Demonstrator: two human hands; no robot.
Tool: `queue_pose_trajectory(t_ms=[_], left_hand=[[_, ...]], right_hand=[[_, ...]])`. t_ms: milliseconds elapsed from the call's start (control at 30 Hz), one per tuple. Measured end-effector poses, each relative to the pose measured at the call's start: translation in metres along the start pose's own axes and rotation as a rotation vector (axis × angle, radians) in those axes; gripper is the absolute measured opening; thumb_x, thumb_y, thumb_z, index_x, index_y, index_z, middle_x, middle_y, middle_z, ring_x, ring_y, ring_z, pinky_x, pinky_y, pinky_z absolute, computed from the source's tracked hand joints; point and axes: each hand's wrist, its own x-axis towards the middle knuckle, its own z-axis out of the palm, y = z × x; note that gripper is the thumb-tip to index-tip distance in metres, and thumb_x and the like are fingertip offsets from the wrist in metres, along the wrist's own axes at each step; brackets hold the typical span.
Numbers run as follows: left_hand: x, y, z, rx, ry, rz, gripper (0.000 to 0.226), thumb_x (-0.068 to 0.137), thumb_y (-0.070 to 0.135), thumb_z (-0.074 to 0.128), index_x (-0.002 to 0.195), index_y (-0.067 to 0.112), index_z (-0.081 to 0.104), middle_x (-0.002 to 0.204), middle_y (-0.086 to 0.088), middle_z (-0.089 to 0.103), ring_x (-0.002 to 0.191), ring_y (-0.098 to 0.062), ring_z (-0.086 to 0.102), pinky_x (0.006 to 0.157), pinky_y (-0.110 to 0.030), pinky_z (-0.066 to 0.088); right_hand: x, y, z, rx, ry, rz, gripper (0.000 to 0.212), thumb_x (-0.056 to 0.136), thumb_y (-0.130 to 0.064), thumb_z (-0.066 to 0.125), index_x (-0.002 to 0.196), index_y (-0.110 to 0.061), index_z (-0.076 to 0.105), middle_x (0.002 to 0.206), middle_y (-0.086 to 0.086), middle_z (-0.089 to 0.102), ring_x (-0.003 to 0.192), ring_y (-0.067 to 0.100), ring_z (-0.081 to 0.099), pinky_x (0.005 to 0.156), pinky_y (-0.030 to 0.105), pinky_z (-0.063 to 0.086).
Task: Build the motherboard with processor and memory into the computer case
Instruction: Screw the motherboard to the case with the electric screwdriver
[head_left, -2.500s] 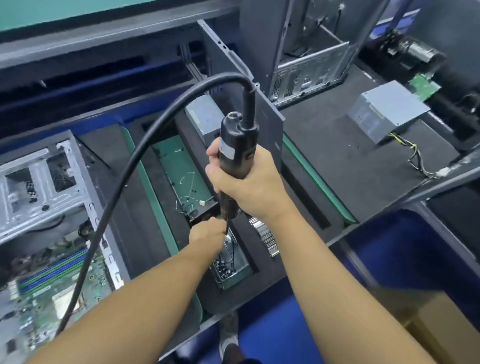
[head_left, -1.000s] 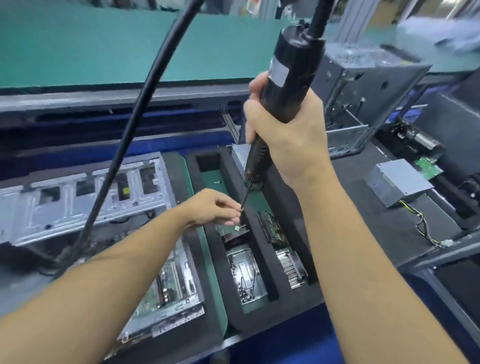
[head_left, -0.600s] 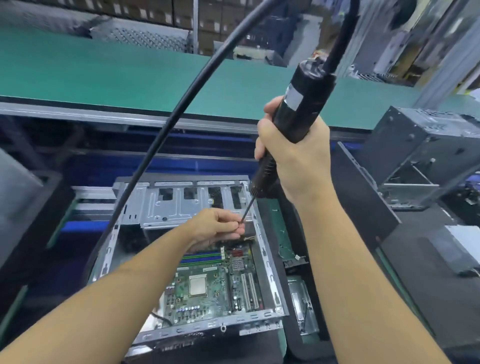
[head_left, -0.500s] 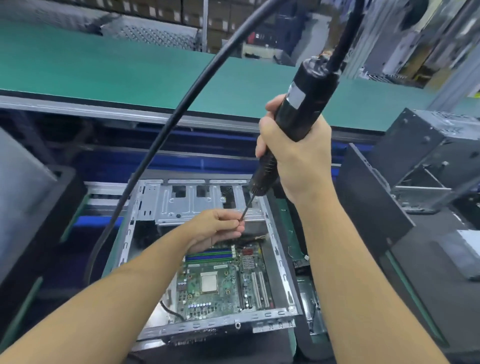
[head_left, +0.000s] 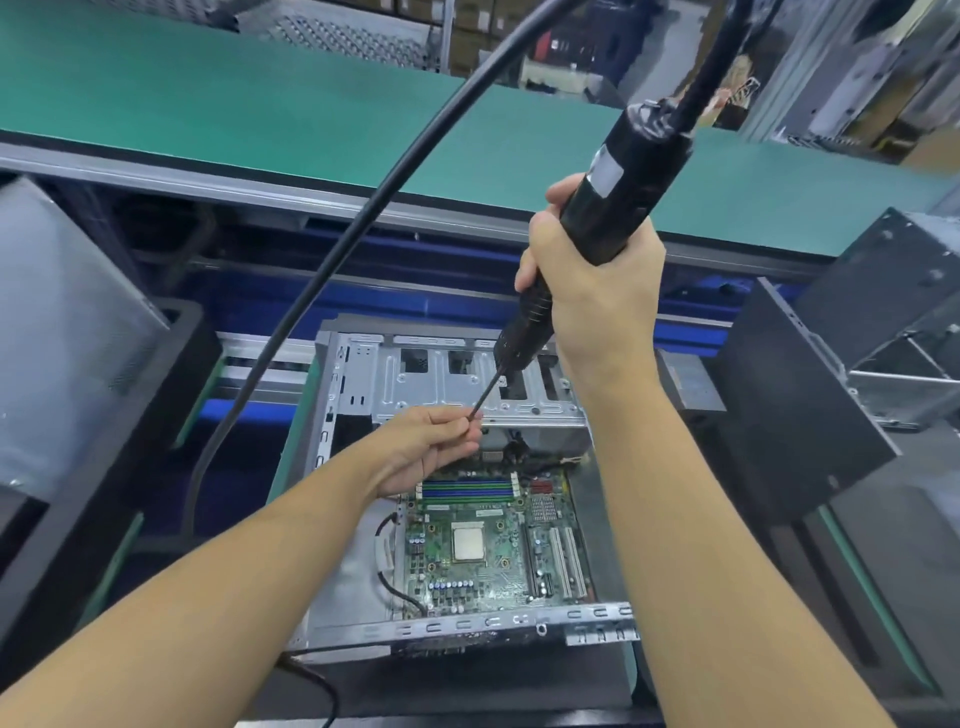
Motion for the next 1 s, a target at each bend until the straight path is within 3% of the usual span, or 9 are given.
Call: queue_pose_trajectory(t_ms=[233, 333, 433, 533, 633, 800, 900, 1000], left_hand=[[-0.011, -0.005, -0.013, 0.339, 0.106, 0.230, 0.021, 0.090, -0.008, 0.058, 0.105, 0.002, 0.068, 0.097, -0.016, 0.073, 0.093, -0.024, 0.072, 0.075, -0.022, 0.058], [-0.014, -0.007, -0.018, 0.687, 0.127, 0.345, 0.020, 0.090, -0.004, 0.061, 0.100, 0.011, 0.070, 0.093, -0.006, 0.075, 0.092, -0.020, 0.073, 0.078, -0.022, 0.057], [-0.017, -0.006, -0.024, 1.079, 0.132, 0.447, 0.021, 0.091, 0.009, 0.065, 0.098, 0.028, 0.069, 0.091, 0.011, 0.074, 0.089, -0.004, 0.070, 0.082, -0.020, 0.056], [-0.023, -0.006, -0.031, 1.447, 0.169, 0.524, 0.015, 0.089, 0.019, 0.068, 0.100, 0.030, 0.068, 0.090, 0.018, 0.071, 0.085, 0.003, 0.066, 0.081, -0.023, 0.055], [-0.026, -0.008, -0.033, 1.684, 0.185, 0.481, 0.010, 0.088, 0.023, 0.067, 0.098, 0.023, 0.069, 0.090, 0.011, 0.072, 0.081, -0.004, 0.067, 0.078, -0.030, 0.056], [-0.023, -0.023, -0.037, 1.882, 0.237, 0.217, 0.005, 0.088, 0.020, 0.060, 0.084, 0.020, 0.056, 0.083, -0.001, 0.069, 0.077, -0.020, 0.066, 0.073, -0.037, 0.055], [-0.019, -0.045, -0.040, 1.881, 0.378, 0.104, 0.008, 0.089, 0.017, 0.056, 0.081, 0.017, 0.057, 0.077, -0.004, 0.064, 0.080, -0.027, 0.064, 0.067, -0.031, 0.049], [-0.014, -0.065, -0.046, 1.736, 0.549, 0.052, 0.023, 0.091, 0.013, 0.052, 0.069, 0.013, 0.058, 0.077, -0.014, 0.068, 0.080, -0.032, 0.064, 0.066, -0.035, 0.046]], right_hand=[[0.003, 0.013, 0.007, 0.058, -0.084, 0.014, 0.012, 0.086, -0.011, 0.065, 0.095, -0.019, 0.061, 0.069, -0.004, 0.060, 0.056, 0.025, 0.058, 0.062, 0.033, 0.051], [0.005, 0.019, 0.007, 0.055, -0.091, 0.043, 0.011, 0.086, -0.012, 0.065, 0.094, -0.019, 0.062, 0.067, -0.004, 0.060, 0.056, 0.026, 0.058, 0.064, 0.035, 0.051], [0.004, 0.027, 0.008, 0.062, -0.107, 0.075, 0.011, 0.087, -0.012, 0.065, 0.094, -0.020, 0.061, 0.067, -0.003, 0.060, 0.056, 0.026, 0.057, 0.065, 0.033, 0.051], [-0.001, 0.037, 0.011, 0.066, -0.146, 0.117, 0.012, 0.089, -0.007, 0.064, 0.096, -0.016, 0.061, 0.071, 0.002, 0.059, 0.057, 0.026, 0.057, 0.065, 0.035, 0.051], [-0.011, 0.048, 0.018, 0.064, -0.197, 0.162, 0.013, 0.090, -0.003, 0.063, 0.098, -0.013, 0.061, 0.074, 0.007, 0.058, 0.059, 0.024, 0.057, 0.064, 0.034, 0.053], [-0.039, 0.071, 0.031, 0.048, -0.321, 0.238, 0.014, 0.086, -0.009, 0.067, 0.095, -0.019, 0.064, 0.074, 0.003, 0.060, 0.064, 0.024, 0.058, 0.068, 0.041, 0.054], [-0.054, 0.091, 0.034, 0.040, -0.375, 0.317, 0.012, 0.082, -0.014, 0.068, 0.093, -0.015, 0.064, 0.076, -0.002, 0.062, 0.068, 0.020, 0.058, 0.071, 0.044, 0.055], [-0.065, 0.110, 0.034, 0.019, -0.437, 0.395, 0.024, 0.080, -0.017, 0.070, 0.099, -0.005, 0.062, 0.078, 0.002, 0.062, 0.073, 0.021, 0.058, 0.076, 0.055, 0.056]])
